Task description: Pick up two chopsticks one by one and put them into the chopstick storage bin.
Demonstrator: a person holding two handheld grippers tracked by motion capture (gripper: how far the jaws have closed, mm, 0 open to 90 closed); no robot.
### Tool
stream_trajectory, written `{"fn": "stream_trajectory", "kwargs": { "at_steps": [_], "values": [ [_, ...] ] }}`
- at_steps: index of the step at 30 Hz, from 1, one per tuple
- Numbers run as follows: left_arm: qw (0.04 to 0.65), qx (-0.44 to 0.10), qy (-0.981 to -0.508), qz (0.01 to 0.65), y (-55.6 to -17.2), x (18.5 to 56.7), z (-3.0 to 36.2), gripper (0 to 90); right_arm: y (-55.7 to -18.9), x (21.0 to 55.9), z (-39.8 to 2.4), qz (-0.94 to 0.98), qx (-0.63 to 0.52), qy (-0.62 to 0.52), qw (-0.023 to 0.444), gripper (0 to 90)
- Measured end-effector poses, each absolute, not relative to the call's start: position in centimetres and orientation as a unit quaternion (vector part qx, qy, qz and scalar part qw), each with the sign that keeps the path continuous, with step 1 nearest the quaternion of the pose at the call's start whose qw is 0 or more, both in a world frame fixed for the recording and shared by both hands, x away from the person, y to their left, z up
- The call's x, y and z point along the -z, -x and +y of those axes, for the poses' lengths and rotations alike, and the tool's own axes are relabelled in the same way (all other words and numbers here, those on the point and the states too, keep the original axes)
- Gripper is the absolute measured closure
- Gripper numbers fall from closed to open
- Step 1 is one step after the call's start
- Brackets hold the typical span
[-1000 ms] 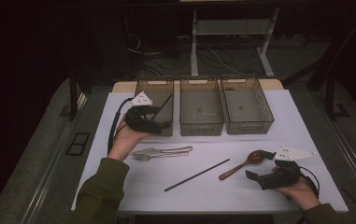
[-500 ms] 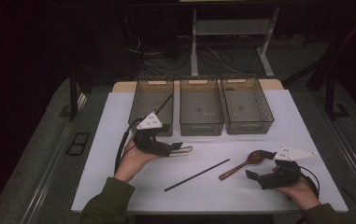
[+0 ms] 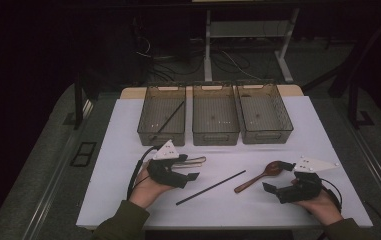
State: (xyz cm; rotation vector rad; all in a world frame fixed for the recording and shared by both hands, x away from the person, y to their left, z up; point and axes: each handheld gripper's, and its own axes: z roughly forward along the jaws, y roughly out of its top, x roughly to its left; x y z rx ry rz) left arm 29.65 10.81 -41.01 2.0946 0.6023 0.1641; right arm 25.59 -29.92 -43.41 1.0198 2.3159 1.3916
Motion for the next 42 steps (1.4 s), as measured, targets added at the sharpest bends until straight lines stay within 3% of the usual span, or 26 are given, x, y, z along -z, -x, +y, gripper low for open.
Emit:
{"fn": "stream_trajectory", "kwargs": {
  "at_steps": [5, 11, 20, 42],
  "values": [
    [0.454, -0.053, -0.855, 0.245, -28.8, 41.8, 10.8, 33.7, -25.6, 43.4, -29.9, 0.796, -0.478, -0.35, 0.127, 3.4],
    [0.452, -0.035, -0.856, 0.251, -28.0, 42.8, 10.6, 50.8, -25.6, 43.4, -29.8, 0.796, -0.478, -0.35, 0.126, 3.4],
    [0.428, -0.02, -0.875, 0.227, -27.6, 43.8, 9.5, 65.7, -25.6, 43.4, -29.8, 0.796, -0.478, -0.349, 0.128, 3.3],
    [0.386, -0.017, -0.899, 0.207, -27.4, 44.9, 8.2, 79.6, -25.6, 43.4, -29.8, 0.797, -0.476, -0.348, 0.129, 3.4]
  ]
}}
